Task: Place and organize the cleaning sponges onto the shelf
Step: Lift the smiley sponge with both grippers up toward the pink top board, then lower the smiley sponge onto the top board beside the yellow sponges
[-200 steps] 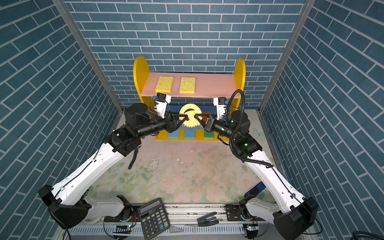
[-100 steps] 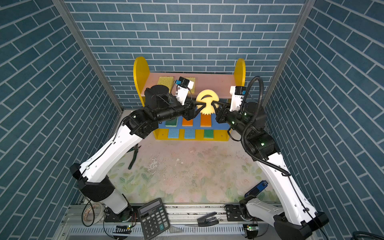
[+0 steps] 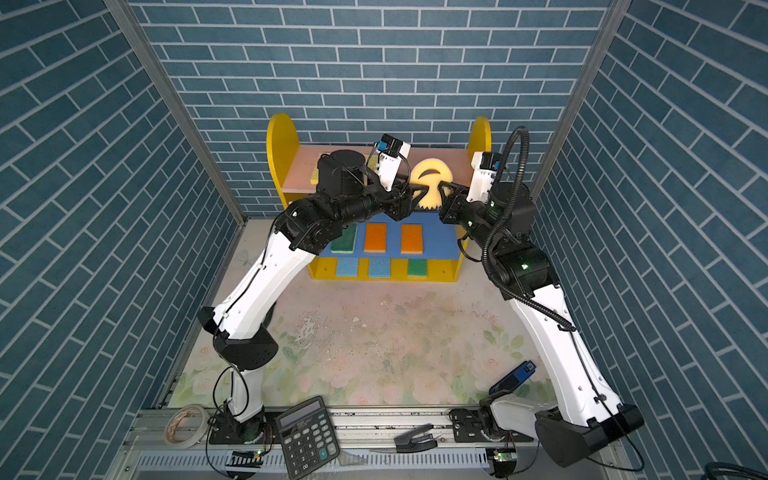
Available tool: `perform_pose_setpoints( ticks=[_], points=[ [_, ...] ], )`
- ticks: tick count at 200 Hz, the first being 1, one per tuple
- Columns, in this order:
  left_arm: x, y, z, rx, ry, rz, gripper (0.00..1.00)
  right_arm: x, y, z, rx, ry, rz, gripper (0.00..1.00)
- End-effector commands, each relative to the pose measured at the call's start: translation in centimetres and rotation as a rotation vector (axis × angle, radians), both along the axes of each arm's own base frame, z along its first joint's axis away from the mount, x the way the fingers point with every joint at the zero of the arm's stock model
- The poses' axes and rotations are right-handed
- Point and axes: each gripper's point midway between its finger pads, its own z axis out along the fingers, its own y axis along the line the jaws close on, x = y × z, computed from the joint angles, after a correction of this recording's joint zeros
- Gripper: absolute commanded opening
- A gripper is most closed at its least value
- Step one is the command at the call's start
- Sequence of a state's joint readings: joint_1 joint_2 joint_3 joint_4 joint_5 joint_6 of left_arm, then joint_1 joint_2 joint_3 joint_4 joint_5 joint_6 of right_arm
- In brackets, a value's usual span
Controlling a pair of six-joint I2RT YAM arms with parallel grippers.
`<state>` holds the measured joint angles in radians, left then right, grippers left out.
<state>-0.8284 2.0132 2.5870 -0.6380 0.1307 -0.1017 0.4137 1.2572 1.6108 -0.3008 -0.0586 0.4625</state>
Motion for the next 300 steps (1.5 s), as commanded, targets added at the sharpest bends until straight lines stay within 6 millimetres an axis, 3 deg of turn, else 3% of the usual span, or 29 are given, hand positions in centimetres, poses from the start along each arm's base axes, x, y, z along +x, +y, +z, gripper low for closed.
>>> perform_pose_setpoints(
  ticks=[1, 43, 68, 185, 247, 300],
  points=[
    [-2.1, -0.9, 1.6, 0.018, -0.091, -0.049, 0.58, 2.7, -2.6, 0.0, -0.028, -0.015, -0.139, 0.00],
    [0.2, -1.1, 2.1, 0.026, -0.185, 0.045, 0.67, 4.8, -4.0, -0.6, 0.041, 0.010, -0.151, 0.00],
    [1.0, -1.3, 2.3, 0.017, -0.213, 0.073, 0.68, 6.1, -4.6, -0.8, 0.097, 0.021, -0.143, 0.00],
    [3.1, -1.1, 2.0, 0.023, -0.258, 0.134, 0.67, 8.0, -0.5, 0.1, 0.221, 0.056, 0.069, 0.00],
    [5.8, 0.0, 1.4, -0.079, -0.153, 0.126, 0.67, 9.6, 1.2, -1.5, 0.200, 0.124, 0.076, 0.00],
    [6.3, -0.3, 0.9, -0.098, -0.125, 0.103, 0.67, 10.0, 1.6, -2.4, 0.184, 0.164, 0.070, 0.01]
  ],
)
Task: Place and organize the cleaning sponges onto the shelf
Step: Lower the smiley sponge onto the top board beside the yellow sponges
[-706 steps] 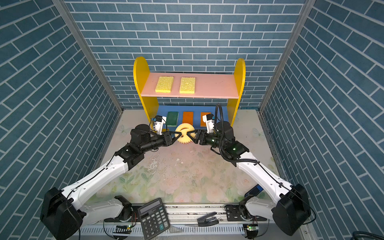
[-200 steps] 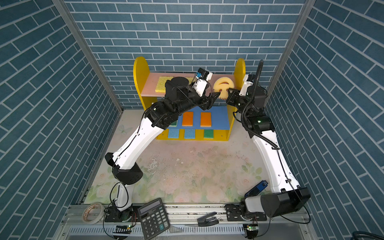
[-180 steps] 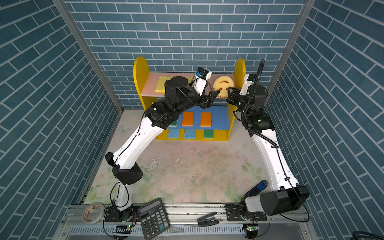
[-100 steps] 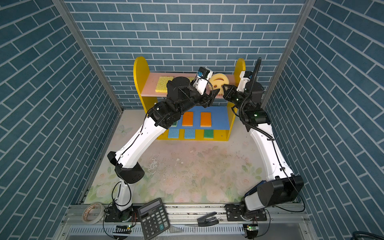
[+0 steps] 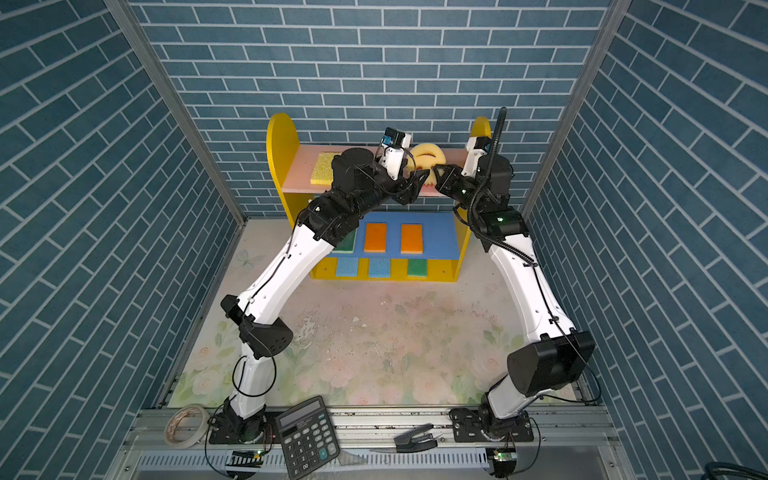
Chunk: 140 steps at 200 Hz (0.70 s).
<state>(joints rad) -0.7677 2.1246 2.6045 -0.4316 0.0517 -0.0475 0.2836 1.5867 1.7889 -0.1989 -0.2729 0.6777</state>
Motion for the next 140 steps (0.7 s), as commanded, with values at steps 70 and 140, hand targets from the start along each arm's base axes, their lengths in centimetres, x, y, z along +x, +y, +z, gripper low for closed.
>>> perform_pose_setpoints(
  ticks=[70, 140],
  points=[
    [0.3, -0.2, 0.8, -0.099, 0.043, -0.048, 0.67, -0.7, 0.2, 0.6, -0.027, 0.018, 0.001, 0.17],
    [0.6, -0.9, -0.1, -0.105, 0.072, -0.063, 0.66, -0.6, -0.1, 0.1, -0.045, 0.024, -0.018, 0.30]
  ],
)
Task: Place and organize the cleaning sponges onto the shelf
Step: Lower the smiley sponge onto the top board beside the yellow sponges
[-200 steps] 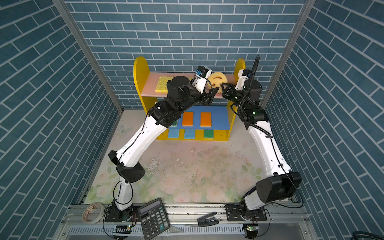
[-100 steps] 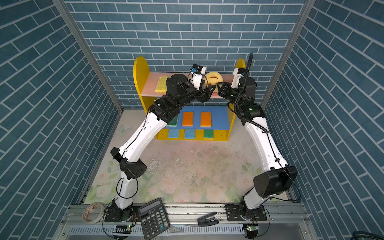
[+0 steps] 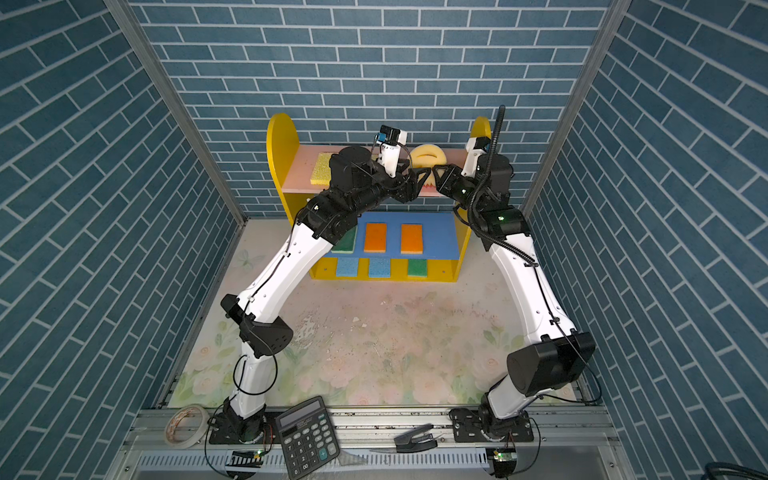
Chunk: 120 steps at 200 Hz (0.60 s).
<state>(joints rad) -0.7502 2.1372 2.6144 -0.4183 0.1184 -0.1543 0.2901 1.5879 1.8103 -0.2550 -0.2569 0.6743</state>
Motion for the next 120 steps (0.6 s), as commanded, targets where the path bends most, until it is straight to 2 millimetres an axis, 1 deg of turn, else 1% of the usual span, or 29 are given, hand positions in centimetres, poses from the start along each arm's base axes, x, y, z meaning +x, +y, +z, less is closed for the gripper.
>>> perform_pose_setpoints(
  ticks=[1, 42, 83, 120],
  points=[
    [0.5, -0.6, -0.2, -0.023, 0.001, -0.016, 0.66, -0.4, -0.1, 0.5, -0.030, -0.009, -0.009, 0.30],
    [0.8, -0.9, -0.8, -0.023, 0.017, -0.012, 0.66, -0.3, -0.3, 0.3, -0.037, -0.008, -0.021, 0.39],
    [1.0, -1.2, -1.1, -0.026, 0.023, -0.020, 0.66, -0.2, -0.5, 0.2, -0.043, -0.009, -0.034, 0.41],
    [0.9, -1.1, -1.0, -0.027, 0.023, -0.018, 0.66, -0.1, -0.5, 0.2, -0.044, -0.010, -0.037, 0.46]
  ],
)
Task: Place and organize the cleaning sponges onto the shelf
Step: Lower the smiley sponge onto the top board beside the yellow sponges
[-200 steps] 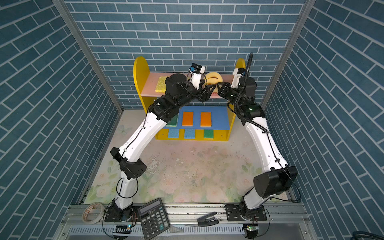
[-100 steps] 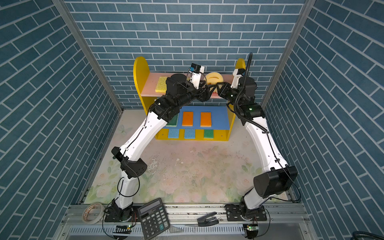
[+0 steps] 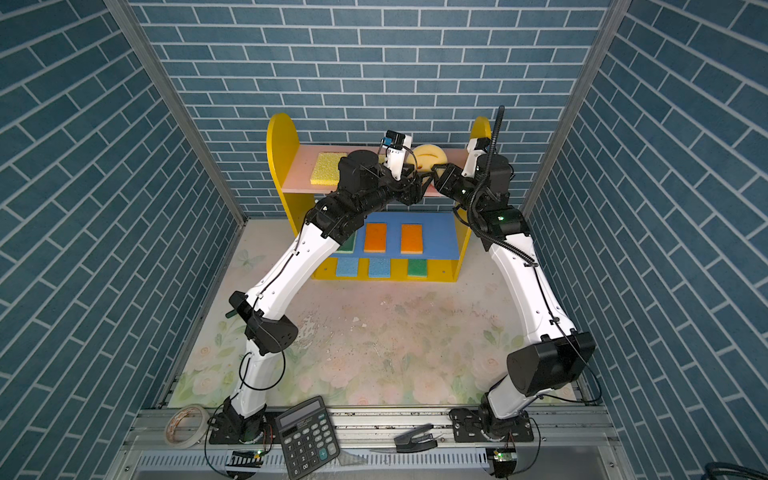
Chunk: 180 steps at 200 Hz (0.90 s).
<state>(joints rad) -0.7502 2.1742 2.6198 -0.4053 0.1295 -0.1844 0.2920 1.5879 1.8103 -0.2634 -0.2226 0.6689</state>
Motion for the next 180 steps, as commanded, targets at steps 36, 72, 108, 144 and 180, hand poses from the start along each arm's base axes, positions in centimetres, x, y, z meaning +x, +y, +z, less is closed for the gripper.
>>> perform_pose_setpoints(
  ticks=[36, 72, 108, 144, 180],
  points=[
    [0.1, 0.2, 0.9, -0.018, -0.027, 0.001, 0.66, -0.5, -0.4, 0.6, -0.034, -0.016, -0.018, 0.47],
    [0.6, 0.5, 0.6, -0.012, -0.021, 0.017, 0.65, -0.9, -0.9, 1.2, -0.042, -0.034, -0.039, 0.51],
    [1.1, 0.6, 0.1, -0.014, -0.002, 0.022, 0.66, -1.0, -1.0, 1.1, -0.046, -0.031, -0.040, 0.56],
    [1.1, 0.6, 0.1, -0.018, 0.001, 0.021, 0.66, -0.9, -0.8, 1.0, -0.043, -0.025, -0.036, 0.57],
    [0.7, 0.7, 0.8, -0.031, -0.006, 0.013, 0.65, -1.5, -1.0, 1.7, -0.042, -0.039, -0.034, 0.58]
  ],
)
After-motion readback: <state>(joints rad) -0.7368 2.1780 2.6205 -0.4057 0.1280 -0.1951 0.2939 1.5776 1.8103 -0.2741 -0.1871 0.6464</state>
